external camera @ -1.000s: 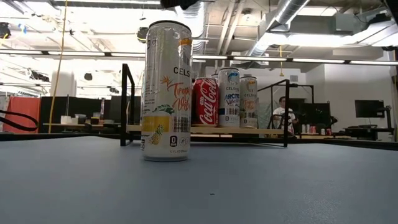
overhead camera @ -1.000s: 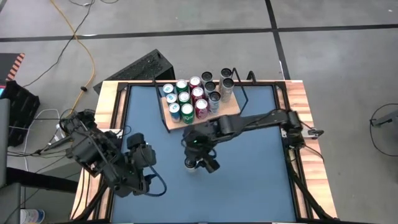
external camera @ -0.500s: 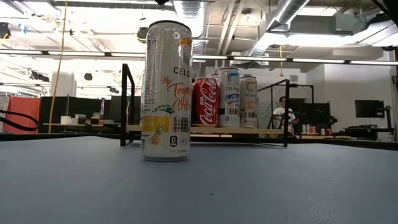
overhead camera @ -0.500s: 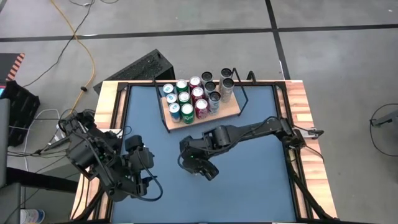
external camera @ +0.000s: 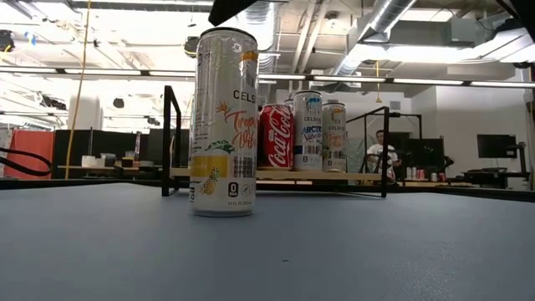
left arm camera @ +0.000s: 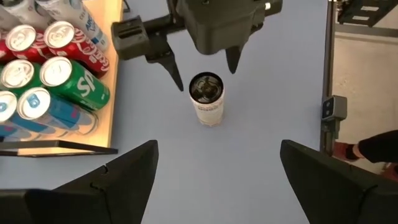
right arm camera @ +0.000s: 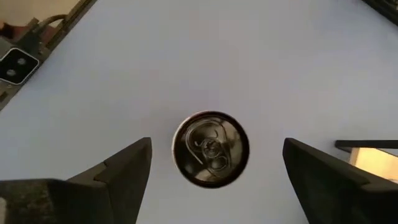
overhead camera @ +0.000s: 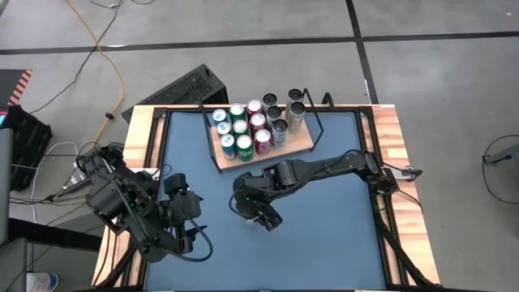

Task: Place canned beverage on shelf
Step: Put the white yellow soda can on the shelf aligned with the other white yellow soda cans

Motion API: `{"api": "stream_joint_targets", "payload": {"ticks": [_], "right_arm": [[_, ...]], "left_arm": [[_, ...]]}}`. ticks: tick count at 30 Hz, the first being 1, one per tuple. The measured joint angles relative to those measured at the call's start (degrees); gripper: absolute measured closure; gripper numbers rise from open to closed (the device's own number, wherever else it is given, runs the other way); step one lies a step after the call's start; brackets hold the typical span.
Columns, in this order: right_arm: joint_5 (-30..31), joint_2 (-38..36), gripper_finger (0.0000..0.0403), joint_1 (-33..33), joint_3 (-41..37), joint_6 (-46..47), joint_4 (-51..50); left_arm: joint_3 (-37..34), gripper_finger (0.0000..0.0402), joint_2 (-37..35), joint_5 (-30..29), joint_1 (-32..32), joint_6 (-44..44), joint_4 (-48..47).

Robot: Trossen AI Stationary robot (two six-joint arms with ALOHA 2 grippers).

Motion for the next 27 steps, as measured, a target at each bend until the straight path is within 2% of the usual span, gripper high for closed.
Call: {"api": "stream_joint_targets", "payload": {"ticks": [14, 19, 27], "right_arm": [[-1.06, 0.04, 0.0058, -1.02, -4.09, -0.47, 4.80], [-4.66, 0.06, 0.0058, -2.05, -4.07, 0.46, 4.66], [-4.91, 3.80, 0.0058, -2.02, -3.98, -0.10, 5.15]], "left_arm": [[0.00, 0.0077, 0.02, -0.70, 0.03, 0.53, 0.00], [0.00, 0.0077, 0.02, -0.70, 0.02, 1.05, 0.00], [-0.02, 0.0077, 0.04, -0.89, 0.02, 1.31, 0.00]]}}
